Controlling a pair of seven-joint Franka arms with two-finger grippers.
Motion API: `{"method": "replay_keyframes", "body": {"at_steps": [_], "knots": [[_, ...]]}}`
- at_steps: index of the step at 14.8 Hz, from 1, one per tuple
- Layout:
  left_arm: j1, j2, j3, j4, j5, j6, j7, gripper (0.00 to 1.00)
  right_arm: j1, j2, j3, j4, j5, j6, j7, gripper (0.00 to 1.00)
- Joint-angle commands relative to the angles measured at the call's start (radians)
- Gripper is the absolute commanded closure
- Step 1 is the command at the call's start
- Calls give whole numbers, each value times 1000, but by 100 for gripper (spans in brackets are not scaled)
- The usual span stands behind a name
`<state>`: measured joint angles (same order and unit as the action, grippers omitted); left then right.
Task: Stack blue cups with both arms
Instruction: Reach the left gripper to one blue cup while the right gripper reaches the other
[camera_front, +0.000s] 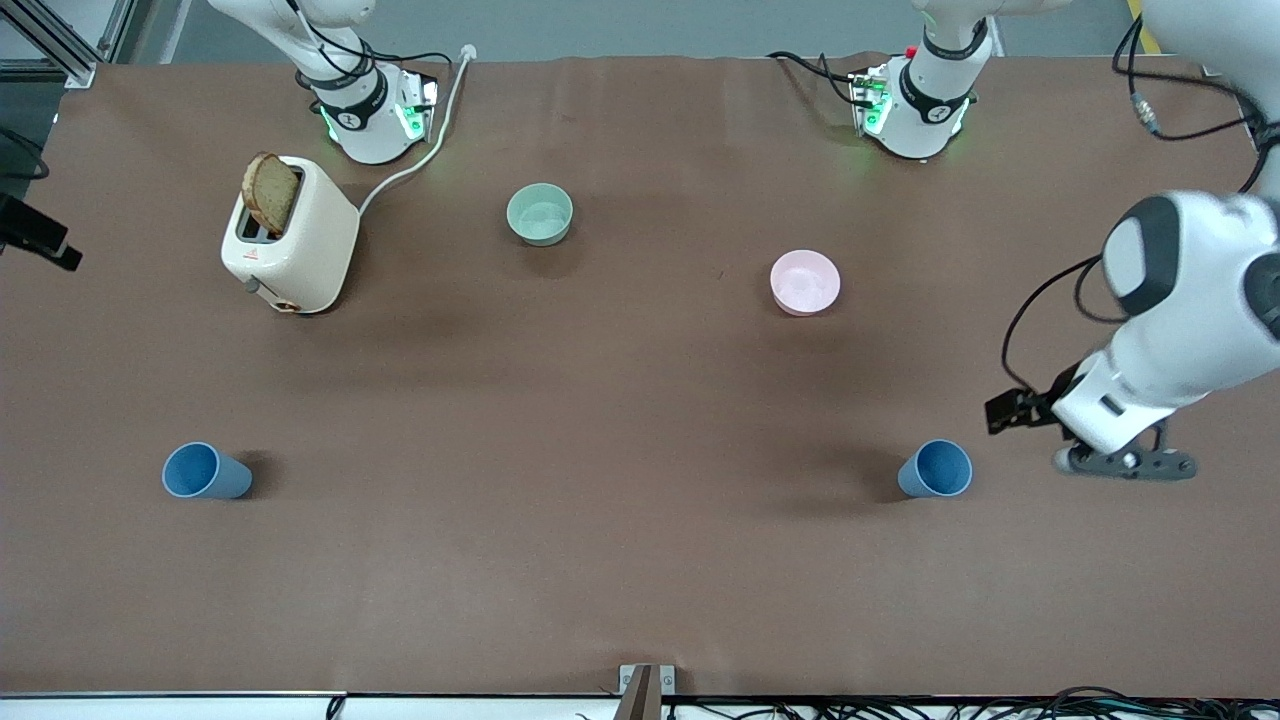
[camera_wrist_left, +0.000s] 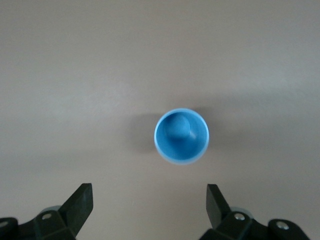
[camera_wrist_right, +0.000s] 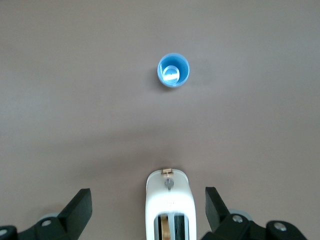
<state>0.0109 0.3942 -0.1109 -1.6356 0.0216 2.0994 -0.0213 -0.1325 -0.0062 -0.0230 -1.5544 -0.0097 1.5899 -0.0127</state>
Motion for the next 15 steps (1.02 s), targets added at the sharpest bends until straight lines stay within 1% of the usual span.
{"method": "replay_keyframes", "body": {"at_steps": [1, 4, 5, 6, 7, 9, 10, 12, 13, 15], "knots": [[3, 75, -6, -10, 9, 106, -22, 0, -45, 109, 11, 53, -7, 42, -47, 0], [4, 143, -4, -26, 9, 183, -28, 0, -107, 237, 11, 66, 17, 187, -157, 0], [4, 159, -4, -26, 9, 201, -28, 3, -120, 276, 11, 66, 31, 237, -200, 0], [3, 176, -4, -24, 9, 220, -28, 9, -136, 323, 11, 63, 43, 280, -234, 0], [1, 187, -4, -24, 9, 231, -28, 18, -145, 366, 12, 63, 56, 309, -253, 0], [-2, 201, -4, -21, 9, 235, -28, 44, -160, 454, 12, 63, 88, 373, -297, 0], [-2, 206, -4, -23, 9, 235, -28, 58, -160, 504, 12, 63, 102, 431, -332, 0], [0, 207, -6, -24, 9, 234, -26, 81, -150, 569, 15, 60, 109, 501, -398, 1], [-2, 207, -6, -24, 9, 232, -26, 89, -145, 595, 17, 60, 108, 530, -405, 1], [-3, 206, -6, -23, 9, 231, -26, 97, -139, 640, 17, 59, 108, 590, -479, 1]]}}
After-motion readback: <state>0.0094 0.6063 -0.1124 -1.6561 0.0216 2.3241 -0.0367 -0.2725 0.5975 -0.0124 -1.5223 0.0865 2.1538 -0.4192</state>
